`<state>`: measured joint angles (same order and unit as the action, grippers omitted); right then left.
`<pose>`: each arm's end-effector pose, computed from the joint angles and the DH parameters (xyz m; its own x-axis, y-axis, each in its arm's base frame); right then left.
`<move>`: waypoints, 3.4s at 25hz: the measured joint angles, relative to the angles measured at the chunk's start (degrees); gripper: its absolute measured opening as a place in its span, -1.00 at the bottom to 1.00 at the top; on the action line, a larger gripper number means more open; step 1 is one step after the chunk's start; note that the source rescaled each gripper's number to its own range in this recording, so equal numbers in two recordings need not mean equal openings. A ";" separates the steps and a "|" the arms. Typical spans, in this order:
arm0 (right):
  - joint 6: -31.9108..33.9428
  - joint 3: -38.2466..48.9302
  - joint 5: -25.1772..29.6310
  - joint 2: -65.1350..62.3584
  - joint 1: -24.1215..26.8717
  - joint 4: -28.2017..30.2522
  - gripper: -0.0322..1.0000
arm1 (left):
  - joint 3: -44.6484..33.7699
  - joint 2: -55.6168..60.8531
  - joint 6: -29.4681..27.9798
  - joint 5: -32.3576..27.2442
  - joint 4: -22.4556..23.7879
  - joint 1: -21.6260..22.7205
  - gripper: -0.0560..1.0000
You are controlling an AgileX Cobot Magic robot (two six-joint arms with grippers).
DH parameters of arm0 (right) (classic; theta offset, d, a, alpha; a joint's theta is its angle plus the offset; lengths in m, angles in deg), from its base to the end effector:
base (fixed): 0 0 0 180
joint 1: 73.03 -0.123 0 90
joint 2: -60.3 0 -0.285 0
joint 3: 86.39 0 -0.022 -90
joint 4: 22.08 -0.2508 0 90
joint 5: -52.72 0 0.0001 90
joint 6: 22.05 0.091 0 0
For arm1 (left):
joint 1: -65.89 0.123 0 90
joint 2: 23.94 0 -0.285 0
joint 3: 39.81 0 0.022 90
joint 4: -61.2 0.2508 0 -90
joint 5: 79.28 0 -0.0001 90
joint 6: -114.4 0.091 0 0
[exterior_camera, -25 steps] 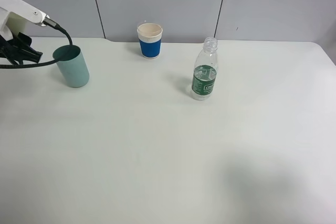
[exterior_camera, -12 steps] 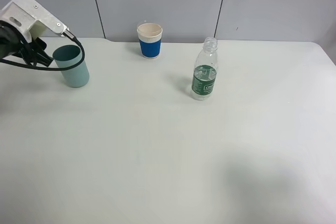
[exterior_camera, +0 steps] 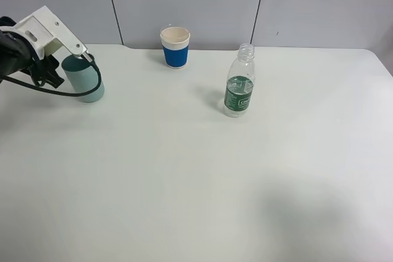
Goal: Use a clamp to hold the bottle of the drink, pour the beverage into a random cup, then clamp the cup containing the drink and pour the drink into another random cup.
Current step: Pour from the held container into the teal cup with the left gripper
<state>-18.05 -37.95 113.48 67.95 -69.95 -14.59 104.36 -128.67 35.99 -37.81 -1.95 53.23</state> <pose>-0.0064 -0.0100 0.2785 -0.4469 0.0297 -0.8941 0.1574 0.9865 -0.0459 0.3173 -0.0162 0.1835 -0.5634 0.7177 -0.4093 0.1064 0.5543 0.8255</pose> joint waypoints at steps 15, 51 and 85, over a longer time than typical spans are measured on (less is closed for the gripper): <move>0.00 0.00 0.00 0.00 0.00 0.00 1.00 | 0.72 -0.10 7.12 2.61 2.92 1.37 -0.84; 0.00 0.00 0.00 0.00 0.00 0.00 1.00 | 0.72 -0.20 18.79 9.51 6.57 1.57 -0.84; 0.00 0.00 0.00 0.00 0.00 0.00 1.00 | 1.06 -0.20 28.47 14.71 14.22 1.57 -0.84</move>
<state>-18.05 -37.95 113.48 67.95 -69.95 -14.59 105.42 -128.88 64.46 -23.10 12.27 54.80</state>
